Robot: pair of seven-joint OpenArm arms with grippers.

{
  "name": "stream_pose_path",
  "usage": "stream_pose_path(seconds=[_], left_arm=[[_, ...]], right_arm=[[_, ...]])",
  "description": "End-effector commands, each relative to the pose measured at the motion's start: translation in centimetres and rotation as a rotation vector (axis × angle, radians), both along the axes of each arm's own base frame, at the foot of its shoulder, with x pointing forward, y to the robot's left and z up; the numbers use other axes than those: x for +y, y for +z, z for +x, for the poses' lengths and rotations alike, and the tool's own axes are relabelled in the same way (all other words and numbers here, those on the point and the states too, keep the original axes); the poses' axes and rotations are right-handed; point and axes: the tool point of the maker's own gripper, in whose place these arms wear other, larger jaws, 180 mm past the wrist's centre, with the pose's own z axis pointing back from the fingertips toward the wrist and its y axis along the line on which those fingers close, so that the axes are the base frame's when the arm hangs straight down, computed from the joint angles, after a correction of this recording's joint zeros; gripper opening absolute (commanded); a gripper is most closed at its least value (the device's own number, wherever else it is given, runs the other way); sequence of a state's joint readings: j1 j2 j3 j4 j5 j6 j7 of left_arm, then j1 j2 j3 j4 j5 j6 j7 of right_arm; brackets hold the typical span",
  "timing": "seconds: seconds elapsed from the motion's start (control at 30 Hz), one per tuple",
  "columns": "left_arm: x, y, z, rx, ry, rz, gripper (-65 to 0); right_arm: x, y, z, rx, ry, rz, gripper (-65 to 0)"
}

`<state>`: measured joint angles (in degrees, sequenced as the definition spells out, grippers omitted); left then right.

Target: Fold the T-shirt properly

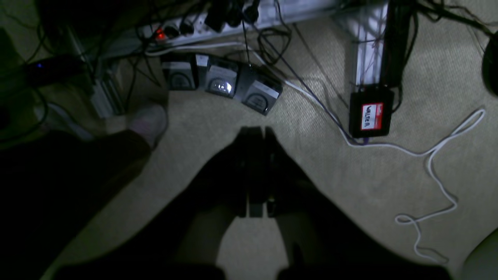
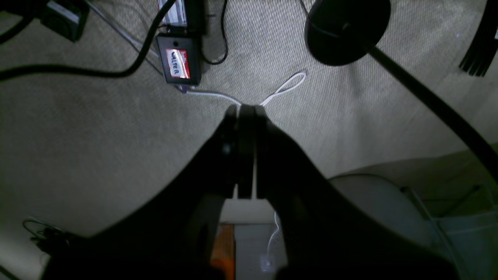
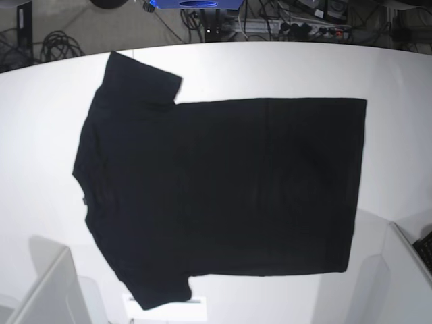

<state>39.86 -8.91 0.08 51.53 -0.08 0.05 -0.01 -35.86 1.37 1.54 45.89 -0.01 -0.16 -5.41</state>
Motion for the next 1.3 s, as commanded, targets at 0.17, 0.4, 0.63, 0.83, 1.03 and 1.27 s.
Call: stream_pose_path(seconds=[0.17, 0.4, 0.63, 0.83, 1.03, 1.27], left_arm=[[0.3, 3.2, -1.0, -0.043, -0.045, -0.002, -65.0], [-0.8, 6.2, -1.0, -0.09, -0.07, -0.026, -65.0], [2.6, 9.9, 1.0, -0.181, -0.047, 0.054, -65.0], [3.4, 13.7, 4.4, -0.295, -0.059, 0.084, -65.0], [2.0, 17.4, 8.8, -0.436, -0.091, 0.065, -65.0], [0.3, 21.2, 13.6, -0.593, -0.12, 0.04, -65.0]], right_arm=[[-3.2, 3.4, 0.1, -0.055, -0.064, -0.075, -65.0], [-4.9, 6.7, 1.0, -0.092, -0.075, -0.117, -65.0], [-6.7, 8.1, 2.9, -0.114, -0.102, -0.161, -65.0], [-9.5, 10.2, 5.4, -0.174, -0.137, -0.228, -65.0], [-12.0, 14.0, 10.0, -0.275, -0.159, -0.295, -65.0], [-12.8, 19.4, 16.6, -0.447, -0.158, -0.336, -65.0]])
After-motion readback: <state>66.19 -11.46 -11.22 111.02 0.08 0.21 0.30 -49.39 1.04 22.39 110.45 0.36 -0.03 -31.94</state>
